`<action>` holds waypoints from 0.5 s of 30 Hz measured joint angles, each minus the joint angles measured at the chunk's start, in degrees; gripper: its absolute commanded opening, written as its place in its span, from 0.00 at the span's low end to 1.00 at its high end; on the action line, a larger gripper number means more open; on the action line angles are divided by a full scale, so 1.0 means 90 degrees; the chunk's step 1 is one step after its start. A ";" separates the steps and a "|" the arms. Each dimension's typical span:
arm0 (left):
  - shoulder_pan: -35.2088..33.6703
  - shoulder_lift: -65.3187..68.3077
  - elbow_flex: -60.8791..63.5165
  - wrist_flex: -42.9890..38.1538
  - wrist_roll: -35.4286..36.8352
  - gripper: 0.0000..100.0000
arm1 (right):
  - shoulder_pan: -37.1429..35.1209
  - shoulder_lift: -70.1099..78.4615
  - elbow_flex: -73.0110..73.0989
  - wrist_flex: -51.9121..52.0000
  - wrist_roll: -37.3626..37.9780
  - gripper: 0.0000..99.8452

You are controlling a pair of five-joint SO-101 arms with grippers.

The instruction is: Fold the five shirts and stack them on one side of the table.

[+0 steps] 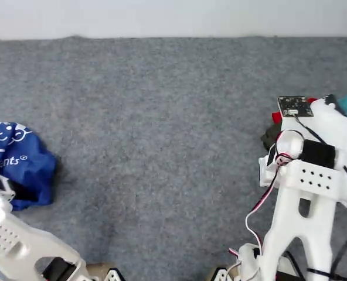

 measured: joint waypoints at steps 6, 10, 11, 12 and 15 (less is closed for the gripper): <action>0.0469 0.0000 0.0088 -0.0147 0.0000 0.25 | 0.0000 0.0000 0.0000 0.0000 0.0000 0.38; 0.0664 0.0000 0.0088 -0.0449 0.0000 0.19 | 0.0000 0.0000 0.0000 0.0029 0.0000 0.38; 0.0684 0.0000 0.0088 -0.0469 0.0000 0.17 | 0.0000 0.0000 0.0029 0.0029 0.0000 0.38; 0.0703 0.0000 0.0088 -0.0469 0.0000 0.15 | 0.0000 0.0000 0.0068 0.0029 0.0000 0.38; 0.0723 0.0000 0.0088 -0.0479 0.0000 0.05 | 0.0000 0.0000 0.0166 0.0039 0.0000 0.38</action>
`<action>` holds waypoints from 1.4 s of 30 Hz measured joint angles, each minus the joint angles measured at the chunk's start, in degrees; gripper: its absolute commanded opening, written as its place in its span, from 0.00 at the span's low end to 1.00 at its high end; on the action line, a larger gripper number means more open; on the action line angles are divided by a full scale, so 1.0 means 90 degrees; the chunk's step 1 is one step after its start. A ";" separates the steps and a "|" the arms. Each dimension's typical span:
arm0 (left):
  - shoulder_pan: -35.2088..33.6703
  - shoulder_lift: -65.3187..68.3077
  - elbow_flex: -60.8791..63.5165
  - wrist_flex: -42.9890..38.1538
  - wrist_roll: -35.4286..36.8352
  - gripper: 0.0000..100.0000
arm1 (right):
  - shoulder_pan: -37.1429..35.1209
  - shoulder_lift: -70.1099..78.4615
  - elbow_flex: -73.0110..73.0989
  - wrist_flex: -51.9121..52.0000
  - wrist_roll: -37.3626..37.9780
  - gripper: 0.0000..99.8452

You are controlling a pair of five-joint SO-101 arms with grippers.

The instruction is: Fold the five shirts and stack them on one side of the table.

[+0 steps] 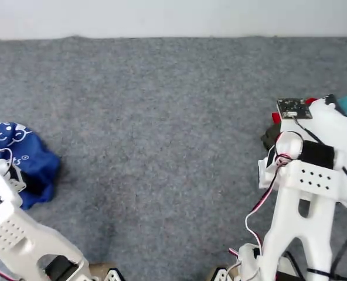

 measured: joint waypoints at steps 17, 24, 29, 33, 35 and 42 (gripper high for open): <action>0.0479 -0.0967 -0.0225 0.1084 0.0000 0.01 | 0.0000 0.0000 0.0029 0.0000 0.0000 0.38; 0.2872 -0.3770 0.0596 0.1104 0.0000 0.01 | 0.0000 0.0000 0.0029 0.0000 0.0000 0.38; 0.5841 -0.5421 0.0664 0.1162 -0.0654 0.01 | 0.0000 0.0000 0.0078 0.0000 0.0000 0.38; 0.7873 -0.6252 0.0664 0.1182 -0.1182 0.01 | 0.0000 0.0000 0.0166 0.0000 0.0000 0.38; 0.8283 -0.6398 0.0703 0.1182 -0.1231 0.01 | 0.0000 0.0000 0.0166 0.0000 0.0000 0.38; 0.8459 -0.6457 0.1563 0.1006 -0.1231 0.02 | 0.0000 0.0000 0.0166 0.0000 -0.0107 0.38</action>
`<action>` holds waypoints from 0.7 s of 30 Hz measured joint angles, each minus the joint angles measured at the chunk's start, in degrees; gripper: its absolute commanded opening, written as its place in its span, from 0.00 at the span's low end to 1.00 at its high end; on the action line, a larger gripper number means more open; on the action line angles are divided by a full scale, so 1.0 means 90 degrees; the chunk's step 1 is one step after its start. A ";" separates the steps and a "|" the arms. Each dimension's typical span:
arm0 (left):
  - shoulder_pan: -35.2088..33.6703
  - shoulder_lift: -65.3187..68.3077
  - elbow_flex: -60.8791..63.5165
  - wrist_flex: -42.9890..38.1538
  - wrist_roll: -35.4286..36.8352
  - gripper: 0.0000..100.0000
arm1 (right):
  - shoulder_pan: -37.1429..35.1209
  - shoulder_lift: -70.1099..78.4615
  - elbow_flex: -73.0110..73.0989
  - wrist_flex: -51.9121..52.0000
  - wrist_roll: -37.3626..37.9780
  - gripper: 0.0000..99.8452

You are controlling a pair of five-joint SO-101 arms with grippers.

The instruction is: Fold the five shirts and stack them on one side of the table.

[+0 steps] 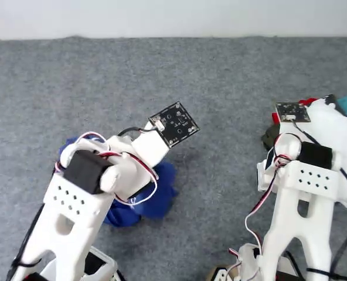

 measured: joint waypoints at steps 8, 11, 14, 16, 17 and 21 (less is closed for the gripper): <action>-0.0088 0.0000 0.0567 -0.0967 0.0000 0.16 | 0.0000 0.0000 0.0000 0.0000 -0.0020 0.38; -0.0508 0.0147 0.0821 -0.1133 0.0332 0.26 | 0.0000 0.0000 0.0000 0.0000 -0.0020 0.38; -0.0987 0.0664 0.0889 -0.1211 0.0733 0.27 | 0.0000 0.0000 0.0000 0.0000 -0.0020 0.38; -0.1309 0.1065 0.0899 -0.1299 0.0830 0.27 | 0.0000 0.0000 0.0000 0.0000 -0.0020 0.38; -0.1436 0.1260 0.0908 -0.1319 0.0840 0.27 | 0.0000 0.0000 0.0000 0.0000 -0.0020 0.38; -0.2110 0.1651 0.0957 -0.1045 0.0850 0.26 | 0.0000 0.0000 0.0000 0.0000 -0.0020 0.38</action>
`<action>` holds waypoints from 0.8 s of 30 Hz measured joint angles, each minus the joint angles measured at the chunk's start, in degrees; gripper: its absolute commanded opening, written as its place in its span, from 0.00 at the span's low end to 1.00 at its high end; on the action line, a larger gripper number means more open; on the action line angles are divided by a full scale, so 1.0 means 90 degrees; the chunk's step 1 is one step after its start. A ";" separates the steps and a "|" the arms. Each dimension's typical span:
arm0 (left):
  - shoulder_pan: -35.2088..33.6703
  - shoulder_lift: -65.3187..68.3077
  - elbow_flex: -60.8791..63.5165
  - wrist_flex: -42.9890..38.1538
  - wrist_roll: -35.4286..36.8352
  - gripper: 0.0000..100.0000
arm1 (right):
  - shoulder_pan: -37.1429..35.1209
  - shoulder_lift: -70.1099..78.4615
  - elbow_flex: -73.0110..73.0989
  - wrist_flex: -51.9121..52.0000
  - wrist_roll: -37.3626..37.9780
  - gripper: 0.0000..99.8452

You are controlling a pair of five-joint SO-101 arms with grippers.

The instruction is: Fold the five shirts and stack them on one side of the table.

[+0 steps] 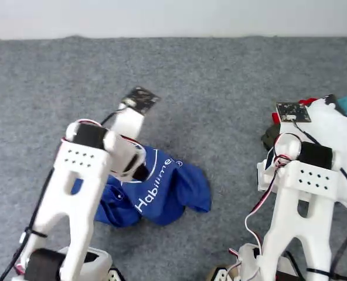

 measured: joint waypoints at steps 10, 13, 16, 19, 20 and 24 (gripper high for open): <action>-0.1641 0.0029 0.1192 0.1143 -0.1377 0.21 | 0.0000 0.0000 0.0000 0.0000 0.0000 0.38; -0.1973 0.0029 0.1387 0.1055 -0.1553 0.21 | 0.0000 0.0000 0.0000 0.0000 0.0000 0.38; -0.2081 0.0029 0.1446 0.0762 -0.1592 0.21 | 0.0000 0.0000 0.0000 0.0000 0.0000 0.38; -0.2120 0.0029 0.1446 0.0440 -0.1592 0.21 | 0.0000 0.0000 0.0000 0.0000 0.0000 0.38; -0.2120 0.0029 0.1446 0.0322 -0.1592 0.21 | 0.0000 0.0000 0.0000 0.0000 0.0000 0.38; -0.2120 0.0029 0.1455 0.0059 -0.1592 0.21 | 0.0000 0.0000 0.0000 0.0000 0.0000 0.38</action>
